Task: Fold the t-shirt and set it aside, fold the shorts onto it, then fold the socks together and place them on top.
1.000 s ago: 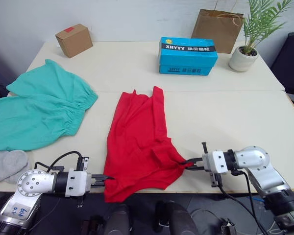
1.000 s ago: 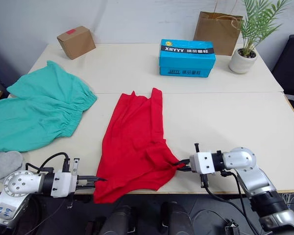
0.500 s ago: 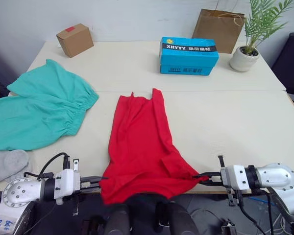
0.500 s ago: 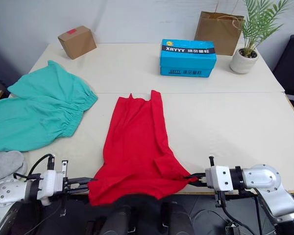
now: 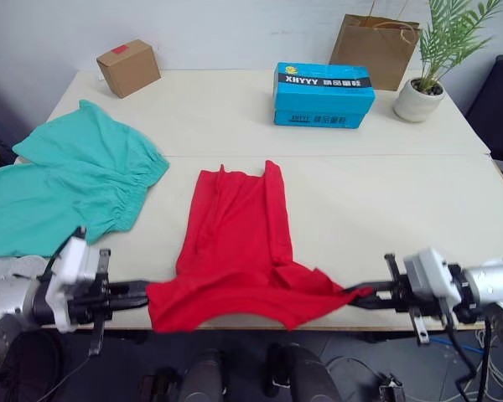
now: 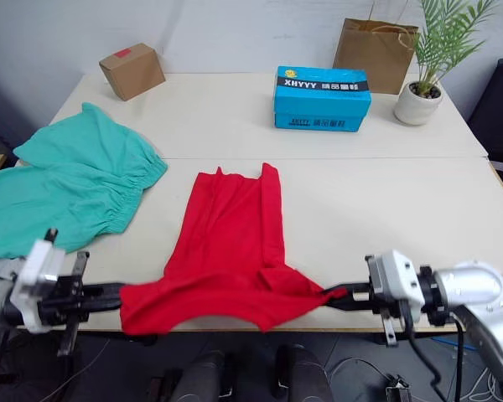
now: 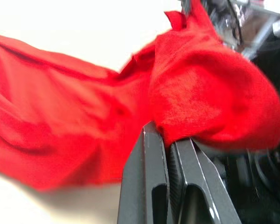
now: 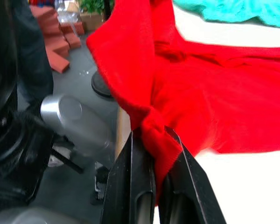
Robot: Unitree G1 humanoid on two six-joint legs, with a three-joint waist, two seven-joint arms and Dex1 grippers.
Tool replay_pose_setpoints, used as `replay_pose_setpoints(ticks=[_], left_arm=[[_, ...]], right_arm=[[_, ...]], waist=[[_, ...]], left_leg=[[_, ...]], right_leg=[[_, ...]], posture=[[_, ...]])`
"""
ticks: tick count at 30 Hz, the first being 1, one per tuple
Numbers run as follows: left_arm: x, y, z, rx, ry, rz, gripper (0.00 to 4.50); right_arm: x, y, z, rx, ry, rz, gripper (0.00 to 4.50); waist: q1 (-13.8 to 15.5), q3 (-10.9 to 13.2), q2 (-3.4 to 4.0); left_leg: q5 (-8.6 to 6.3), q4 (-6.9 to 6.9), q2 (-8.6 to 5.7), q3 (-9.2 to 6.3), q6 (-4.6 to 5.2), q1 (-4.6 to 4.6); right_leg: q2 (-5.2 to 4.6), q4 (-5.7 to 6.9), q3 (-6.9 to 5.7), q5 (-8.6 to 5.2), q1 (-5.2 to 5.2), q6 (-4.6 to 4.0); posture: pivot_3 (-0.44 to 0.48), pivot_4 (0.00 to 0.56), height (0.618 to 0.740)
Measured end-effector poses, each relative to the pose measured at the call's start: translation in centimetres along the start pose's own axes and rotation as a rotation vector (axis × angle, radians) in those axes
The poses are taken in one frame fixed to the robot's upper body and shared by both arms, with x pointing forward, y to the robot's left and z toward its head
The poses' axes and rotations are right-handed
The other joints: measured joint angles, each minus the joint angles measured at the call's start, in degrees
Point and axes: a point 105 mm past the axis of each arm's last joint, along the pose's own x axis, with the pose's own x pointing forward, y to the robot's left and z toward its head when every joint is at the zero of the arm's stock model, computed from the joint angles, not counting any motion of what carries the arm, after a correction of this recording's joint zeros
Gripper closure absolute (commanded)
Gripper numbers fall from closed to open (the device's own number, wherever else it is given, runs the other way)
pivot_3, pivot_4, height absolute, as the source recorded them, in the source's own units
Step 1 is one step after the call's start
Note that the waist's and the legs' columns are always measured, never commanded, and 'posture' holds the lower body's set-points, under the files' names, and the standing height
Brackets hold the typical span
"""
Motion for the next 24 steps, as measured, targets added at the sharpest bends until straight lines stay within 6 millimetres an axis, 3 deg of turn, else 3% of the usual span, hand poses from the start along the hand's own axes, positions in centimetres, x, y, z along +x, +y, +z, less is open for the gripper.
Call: replay_pose_setpoints(ticks=[4,6,11,15,19,24], left_arm=[[0.1,3.2,2.3,-0.073,-0.100,0.086,4.47],[0.5,6.1,3.9,-0.171,-0.208,0.129,4.47],[1.0,9.7,3.4,-0.338,-0.255,0.189,4.47],[2.1,12.7,1.4,-0.399,-0.195,0.282,4.47],[3.3,14.6,-0.1,-0.415,-0.158,0.342,4.47],[4.0,16.2,-0.8,-0.422,-0.175,0.388,4.47]], right_arm=[[0.5,-3.0,1.8,0.040,-0.025,-0.028,4.50],[2.0,-7.0,2.3,0.085,-0.094,-0.104,4.50],[4.2,-13.1,0.3,0.177,-0.082,-0.251,4.50],[5.9,-17.4,-1.6,0.194,-0.028,-0.379,4.50],[6.8,-19.6,-2.6,0.189,0.002,-0.467,4.50],[6.5,-20.8,-2.4,0.156,-0.011,-0.516,4.50]], waist=[[0.0,0.0,0.00],[-0.3,0.1,-0.18],[-0.4,0.1,-0.25],[-1.3,0.2,-0.34],[-1.7,0.2,-0.41],[-2.0,0.2,-0.46]], left_leg=[[0.01,-0.01,-0.02,-0.01,-0.02,0.02],[0.17,0.01,-0.04,0.06,-0.09,-0.04],[0.31,0.06,-0.10,0.27,-0.37,-0.06],[0.38,0.07,-0.10,0.38,-0.40,-0.08],[0.39,0.11,-0.10,0.48,-0.38,-0.11],[0.39,0.15,-0.07,0.66,-0.39,-0.07]], right_leg=[[0.00,0.08,0.00,0.08,-0.01,-0.09],[0.03,0.19,0.05,0.27,-0.09,-0.11],[-0.04,0.46,0.10,0.25,-0.26,-0.09],[-0.04,0.47,0.17,0.25,-0.27,-0.09],[-0.04,0.63,0.26,0.26,-0.29,-0.08],[-0.03,0.69,0.44,0.26,-0.38,-0.07]], posture=[[0.000,0.150,0.740],[0.000,0.150,0.740],[0.000,0.150,0.740],[0.000,0.150,0.740],[0.000,0.150,0.740],[0.000,0.150,0.740]])
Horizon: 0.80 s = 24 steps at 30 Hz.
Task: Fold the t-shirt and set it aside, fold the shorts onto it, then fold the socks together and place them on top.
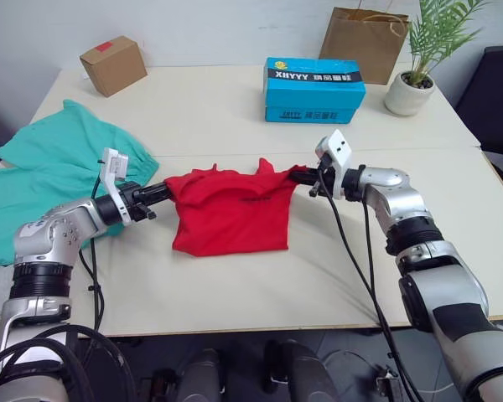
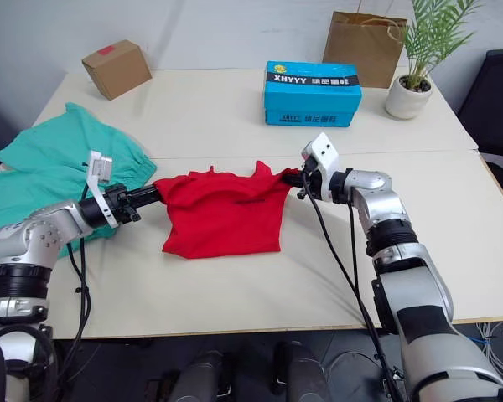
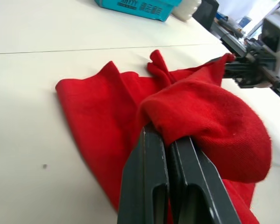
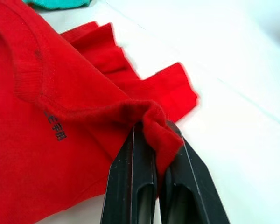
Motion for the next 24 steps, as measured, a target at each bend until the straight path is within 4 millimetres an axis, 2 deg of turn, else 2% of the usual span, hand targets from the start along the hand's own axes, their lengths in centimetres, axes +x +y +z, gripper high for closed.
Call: replay_pose_setpoints(ticks=[9,14,16,19,24], left_arm=[[1.0,2.7,2.1,-0.045,-0.110,0.124,4.47],[2.2,4.6,1.2,-0.105,-0.111,0.224,4.47],[2.3,4.9,0.9,-0.114,-0.107,0.244,4.50],[2.0,5.6,0.7,-0.114,-0.111,0.288,3.79],[1.4,6.7,1.6,-0.086,-0.193,0.378,2.20]], right_arm=[[1.8,-0.7,1.6,0.069,-0.076,-0.071,4.50],[3.8,-0.8,1.3,0.176,-0.071,-0.173,4.50],[4.0,-0.8,0.8,0.207,-0.059,-0.195,3.97],[4.3,-0.7,0.1,0.244,-0.055,-0.223,3.06],[3.9,-2.0,1.0,0.213,-0.115,-0.341,1.27]], waist=[[-1.5,0.1,-0.12],[-1.6,0.1,-0.13],[-1.6,0.1,-0.13],[-1.8,0.1,-0.13],[-2.0,0.1,-0.13]], left_leg=[[0.21,0.07,-0.03,0.37,-0.17,0.31],[0.34,-0.03,-0.02,0.58,-0.27,0.21],[0.34,-0.03,-0.02,0.59,-0.26,0.15],[0.32,-0.03,-0.03,0.66,-0.23,0.10],[0.32,-0.02,-0.03,0.65,-0.23,0.11]], right_leg=[[-0.04,0.67,0.49,0.00,-0.22,-0.01],[-0.03,0.87,0.68,0.03,-0.58,-0.05],[-0.03,0.85,0.69,0.03,-0.63,-0.05],[-0.04,0.83,0.76,0.03,-0.68,-0.05],[-0.05,0.83,0.76,0.03,-0.68,-0.05]], posture=[[0.000,0.150,0.740],[0.000,0.150,0.740],[0.000,0.150,0.740],[0.000,0.150,0.740],[0.000,0.150,0.740]])
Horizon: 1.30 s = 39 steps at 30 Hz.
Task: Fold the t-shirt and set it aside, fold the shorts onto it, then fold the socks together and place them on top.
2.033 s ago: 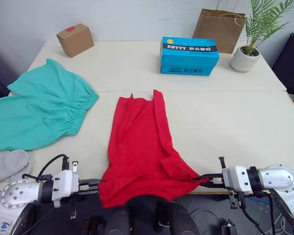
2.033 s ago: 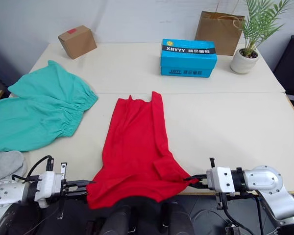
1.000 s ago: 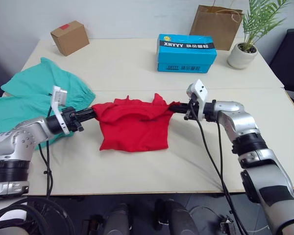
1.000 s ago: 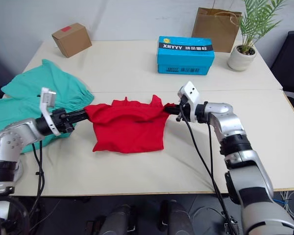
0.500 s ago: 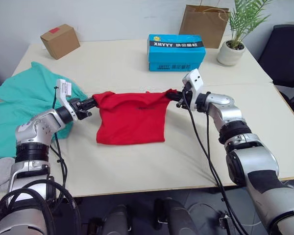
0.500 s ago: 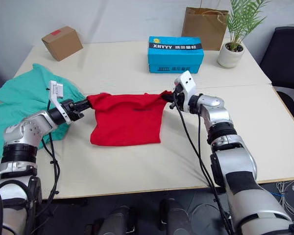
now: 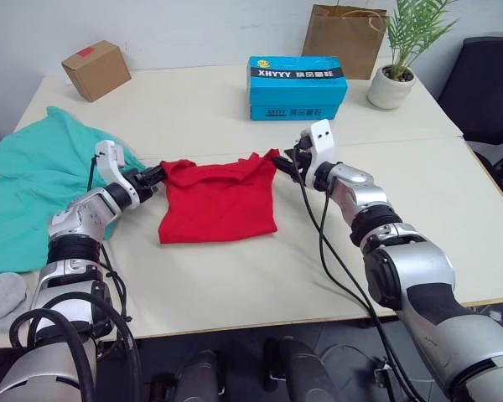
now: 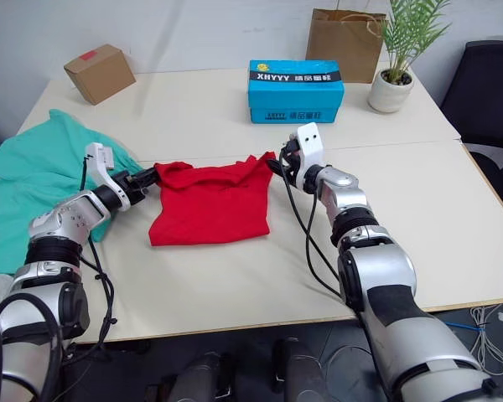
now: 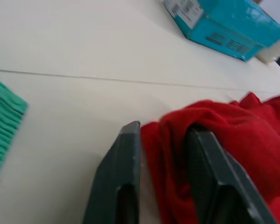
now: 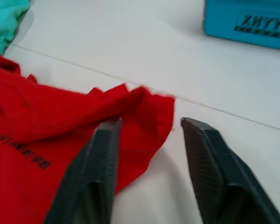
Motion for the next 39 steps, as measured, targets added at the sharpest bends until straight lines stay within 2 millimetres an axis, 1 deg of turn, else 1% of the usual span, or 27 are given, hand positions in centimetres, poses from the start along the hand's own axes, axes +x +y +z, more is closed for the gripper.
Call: replay_pose_setpoints(ticks=[3,4,5,6,8,10,11,14,15,16,17,18,19,21,23,25,27,28,29,30,31,32,33,37,39], left_arm=[[-0.4,0.5,1.2,0.064,-0.084,0.051,1.21],[-0.7,0.6,1.4,0.083,-0.099,0.061,0.87],[-0.9,0.8,1.6,0.110,-0.118,0.077,0.61],[-1.2,0.8,1.7,0.137,-0.131,0.087,0.61],[-1.8,0.7,1.9,0.217,-0.156,0.091,0.61],[-2.9,-0.3,2.5,0.336,-0.197,0.035,0.61],[-3.4,-1.0,2.8,0.388,-0.210,-0.008,0.61],[-5.5,-4.5,3.5,0.534,-0.243,-0.211,0.61],[-6.8,-6.1,3.2,0.576,-0.239,-0.317,0.61],[-7.9,-7.3,2.7,0.601,-0.221,-0.405,0.61],[-8.8,-8.2,2.0,0.619,-0.189,-0.472,0.61],[-9.6,-8.4,1.2,0.642,-0.137,-0.505,0.61],[-10.4,-8.4,-0.1,0.672,-0.057,-0.537,0.61],[-11.4,-7.9,-2.6,0.747,0.092,-0.566,0.61],[-11.5,-7.6,-4.8,0.816,0.187,-0.585,0.61],[-11.0,-7.5,-6.0,0.877,0.233,-0.586,0.61],[-10.2,-7.2,-6.3,0.946,0.260,-0.563,0.58],[-9.8,-6.8,-6.5,0.965,0.266,-0.546,0.58],[-9.4,-6.6,-6.6,0.985,0.270,-0.532,0.58],[-8.7,-6.2,-6.8,1.020,0.281,-0.512,0.76],[-8.2,-5.7,-7.0,1.044,0.291,-0.488,0.97],[-7.8,-5.1,-7.2,1.067,0.308,-0.468,1.21],[-7.5,-4.7,-7.4,1.088,0.322,-0.453,1.48],[-7.1,-4.6,-7.7,1.137,0.339,-0.478,2.80],[-7.2,-4.7,-8.0,1.130,0.352,-0.505,3.37]], right_arm=[[-0.2,-0.7,0.6,0.017,-0.040,-0.040,0.20],[-0.3,-0.8,0.8,0.012,-0.051,-0.041,0.00],[-0.5,-0.9,1.1,0.000,-0.071,-0.031,0.00],[-0.7,-0.9,1.5,-0.018,-0.092,-0.011,0.00],[-1.2,-0.3,2.2,-0.065,-0.139,0.079,0.00],[-2.3,1.4,2.6,-0.156,-0.178,0.248,0.00],[-2.9,2.3,2.3,-0.199,-0.174,0.330,0.00],[-5.2,5.8,0.3,-0.321,-0.126,0.596,0.00],[-6.2,7.2,-0.6,-0.359,-0.104,0.684,0.00],[-6.9,8.2,-1.4,-0.382,-0.081,0.740,0.00],[-7.5,9.1,-2.4,-0.403,-0.055,0.789,0.00],[-7.8,9.9,-3.0,-0.424,-0.037,0.815,0.00],[-8.1,10.5,-3.7,-0.442,-0.019,0.835,0.00],[-8.0,11.0,-4.7,-0.486,0.014,0.828,0.00],[-7.7,11.0,-5.6,-0.560,0.042,0.801,0.00],[-7.3,10.9,-6.7,-0.620,0.076,0.774,0.00],[-6.8,10.6,-7.4,-0.613,0.086,0.726,0.37],[-6.4,10.6,-7.3,-0.622,0.076,0.710,0.56],[-6.2,10.5,-7.1,-0.637,0.069,0.694,0.84],[-5.8,10.2,-7.0,-0.661,0.069,0.677,1.23],[-5.5,9.9,-6.7,-0.685,0.069,0.659,1.51],[-5.3,9.6,-6.7,-0.699,0.073,0.645,1.94],[-5.2,9.4,-6.7,-0.708,0.074,0.642,2.25],[-5.4,9.3,-7.0,-0.716,0.078,0.656,3.68],[-6.0,9.0,-7.2,-0.719,0.093,0.673,4.32]], waist=[[-0.3,0.0,0.00],[-0.5,0.0,0.00],[-0.5,0.0,0.00],[-0.6,0.0,0.00],[-0.6,0.0,0.00],[-0.6,0.0,0.00],[-0.5,0.0,0.00],[-0.4,0.0,0.00],[-0.5,0.0,0.00],[-0.5,0.0,0.00],[-0.4,0.0,0.00],[-0.5,0.0,-0.01],[-0.6,0.0,0.00],[-0.4,0.0,0.01],[0.0,0.0,-0.01],[0.8,0.0,-0.03],[1.2,0.0,-0.03],[1.1,0.0,-0.03],[1.1,0.0,-0.03],[1.1,0.0,-0.04],[1.0,0.0,-0.04],[0.9,0.0,-0.05],[0.8,0.0,-0.05],[0.9,0.0,-0.05],[0.9,0.0,-0.05]], left_leg=[[0.00,-0.04,0.00,0.00,0.00,0.01],[0.00,-0.06,0.00,0.03,0.00,0.01],[0.00,-0.09,0.00,0.03,0.00,0.02],[0.00,-0.11,0.00,0.03,0.00,0.02],[-0.01,-0.13,0.01,0.06,0.00,0.03],[-0.04,-0.17,0.02,0.06,0.02,0.02],[-0.06,-0.17,0.02,0.05,0.03,0.02],[-0.12,-0.16,0.02,0.05,0.07,0.00],[-0.18,-0.16,0.03,0.08,0.07,0.03],[-0.21,-0.18,0.04,0.09,0.06,0.06],[-0.21,-0.13,0.03,0.08,0.06,0.08],[-0.21,-0.13,0.04,0.09,0.06,0.08],[-0.22,-0.15,0.02,0.09,0.06,0.18],[-0.29,-0.15,0.02,0.05,0.20,0.23],[-0.38,-0.15,0.03,0.01,0.18,0.18],[-0.38,-0.14,0.03,-0.02,0.15,0.18],[-0.31,-0.15,0.02,-0.02,0.27,0.15],[-0.24,-0.15,0.02,0.02,0.41,0.16],[-0.24,-0.14,0.03,0.03,0.43,0.15],[-0.24,-0.13,0.03,0.04,0.44,0.16],[-0.24,-0.15,0.03,0.06,0.45,0.15],[-0.25,-0.16,0.04,0.07,0.44,0.16],[-0.25,-0.19,0.06,0.08,0.44,0.16],[-0.27,-0.18,0.07,0.11,0.44,0.18],[-0.28,-0.15,0.06,0.10,0.48,0.18]], right_leg=[[0.00,-0.01,0.01,0.00,0.00,0.00],[0.00,0.00,0.02,0.00,-0.01,0.00],[0.00,-0.02,0.02,0.00,-0.01,0.00],[0.00,-0.03,0.02,0.00,-0.01,0.00],[0.01,-0.04,0.03,0.00,-0.01,0.00],[0.04,-0.01,0.02,0.00,0.00,0.00],[0.04,0.02,0.02,0.00,0.01,0.01],[0.04,-0.01,0.03,0.01,0.02,0.02],[0.04,-0.01,0.06,0.01,0.04,0.03],[0.04,-0.03,0.07,0.01,0.06,0.03],[0.03,-0.13,0.08,0.01,0.05,0.03],[0.03,-0.18,0.09,0.01,0.04,0.02],[0.02,-0.15,0.10,0.01,0.09,0.02],[0.02,-0.13,0.09,0.06,0.11,-0.09],[0.03,-0.16,0.05,0.17,0.10,-0.27],[0.04,-0.17,0.05,0.20,0.11,-0.28],[0.03,-0.19,0.06,0.22,0.10,-0.25],[0.03,-0.19,0.07,0.23,0.10,-0.24],[0.02,-0.19,0.07,0.24,0.10,-0.22],[0.02,-0.19,0.07,0.25,0.10,-0.22],[0.02,-0.19,0.06,0.25,0.08,-0.22],[0.03,-0.19,0.06,0.25,0.08,-0.22],[0.03,-0.19,0.05,0.25,0.06,-0.22],[0.03,-0.19,0.04,0.25,0.08,-0.21],[0.02,-0.19,0.04,0.25,0.10,-0.21]], posture=[[0.000,0.150,0.740],[0.000,0.150,0.740],[0.000,0.150,0.740],[0.000,0.150,0.740],[0.000,0.150,0.740],[0.000,0.150,0.740],[0.000,0.150,0.740],[0.000,0.150,0.740],[0.000,0.150,0.740],[0.000,0.150,0.740],[0.000,0.150,0.740],[0.000,0.150,0.740],[0.000,0.150,0.740],[0.000,0.150,0.740],[0.000,0.150,0.740],[0.000,0.150,0.740],[0.000,0.150,0.740],[0.000,0.150,0.740],[0.000,0.150,0.740],[0.000,0.150,0.740],[0.000,0.150,0.740],[0.000,0.150,0.740],[0.000,0.150,0.740],[0.000,0.150,0.740],[0.000,0.150,0.740]])
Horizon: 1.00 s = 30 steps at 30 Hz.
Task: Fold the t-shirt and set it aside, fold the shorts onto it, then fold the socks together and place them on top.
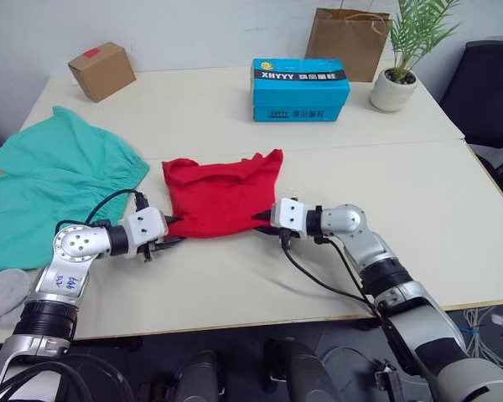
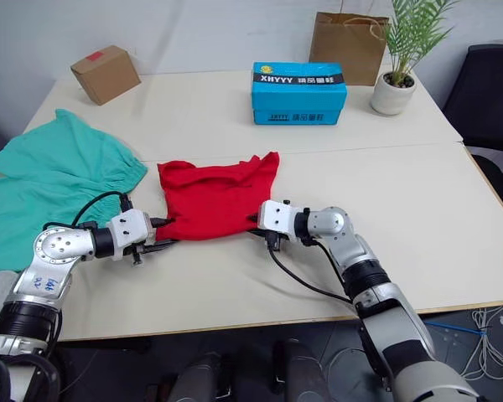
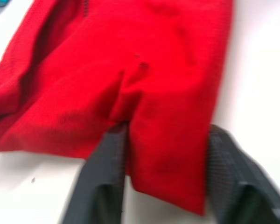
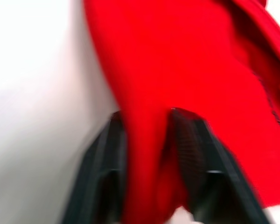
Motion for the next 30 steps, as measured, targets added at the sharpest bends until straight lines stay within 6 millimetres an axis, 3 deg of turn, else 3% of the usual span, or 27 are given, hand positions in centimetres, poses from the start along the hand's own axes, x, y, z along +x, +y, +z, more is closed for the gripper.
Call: replay_pose_setpoints(ticks=[1,4,8,14,17,20,21,25,29,30], left_arm=[[0.0,-0.2,0.0,-0.007,-0.004,-0.014,3.67],[0.0,-0.9,0.2,-0.026,-0.021,-0.062,4.45],[-0.1,-3.7,1.3,-0.055,-0.058,-0.149,4.45],[-2.2,-9.9,3.1,-0.144,-0.072,-0.284,4.45],[-3.2,-11.3,4.2,-0.197,-0.081,-0.288,4.45],[-3.5,-11.4,4.4,-0.229,-0.074,-0.266,4.45],[-3.6,-11.3,4.2,-0.234,-0.068,-0.258,4.50],[-4.1,-11.2,3.7,-0.243,-0.047,-0.245,4.50],[-5.8,-11.3,3.6,-0.350,-0.057,-0.276,3.61],[-6.6,-11.2,3.6,-0.378,-0.057,-0.284,3.23]], right_arm=[[-0.4,0.2,-0.2,0.011,-0.001,0.007,4.50],[-1.6,1.1,-0.2,0.027,-0.010,0.042,4.50],[-4.1,3.2,-0.5,0.041,0.002,0.102,4.50],[-8.8,7.3,-0.7,0.111,0.045,0.172,4.50],[-9.9,9.0,-0.6,0.170,0.052,0.202,4.50],[-10.3,10.1,-0.5,0.183,0.055,0.216,4.50],[-10.3,10.4,-0.4,0.201,0.049,0.213,4.00],[-10.1,11.1,-0.2,0.246,0.035,0.197,2.79],[-11.4,11.1,-0.3,0.353,0.044,0.162,1.45],[-12.5,10.8,-0.4,0.414,0.054,0.155,1.41]], waist=[[0.0,0.0,0.00],[0.1,0.0,0.00],[0.2,0.0,0.00],[0.2,0.0,-0.01],[0.3,0.0,-0.03],[0.6,0.0,-0.03],[0.7,0.0,-0.03],[0.9,0.0,-0.05],[1.0,0.0,-0.05],[1.3,0.0,-0.02]], left_leg=[[-0.01,0.00,0.00,0.00,0.01,0.01],[-0.01,-0.02,0.00,-0.01,0.02,-0.01],[-0.10,-0.02,0.01,-0.02,0.00,-0.04],[-0.36,-0.05,0.01,-0.03,0.15,-0.01],[-0.36,-0.01,0.00,-0.12,0.09,0.00],[-0.37,-0.06,0.03,-0.22,-0.19,-0.09],[-0.37,-0.04,0.08,-0.24,-0.20,-0.12],[-0.32,-0.04,0.21,-0.22,0.04,-0.19],[-0.40,-0.05,0.32,-0.21,-0.03,-0.23],[-0.42,-0.04,0.32,-0.21,-0.01,-0.24]], right_leg=[[0.00,0.00,0.00,0.00,0.01,0.00],[0.00,-0.04,0.00,0.00,0.00,0.00],[0.00,-0.13,0.00,-0.04,0.03,0.07],[0.01,-0.34,0.03,-0.12,0.10,0.20],[0.05,-0.38,0.03,-0.14,0.14,0.24],[0.25,-0.75,0.05,-0.26,0.19,0.44],[0.33,-0.80,0.06,-0.25,0.20,0.43],[0.48,-0.86,0.10,-0.19,0.18,0.33],[0.60,-0.82,0.09,-0.12,0.09,0.20],[0.60,-0.81,0.09,-0.11,0.06,0.20]], posture=[[0.000,0.150,0.740],[0.000,0.150,0.740],[0.000,0.150,0.740],[0.000,0.150,0.740],[0.000,0.150,0.740],[0.000,0.150,0.740],[0.000,0.150,0.740],[0.000,0.150,0.740],[0.000,0.150,0.740],[0.000,0.150,0.740]])
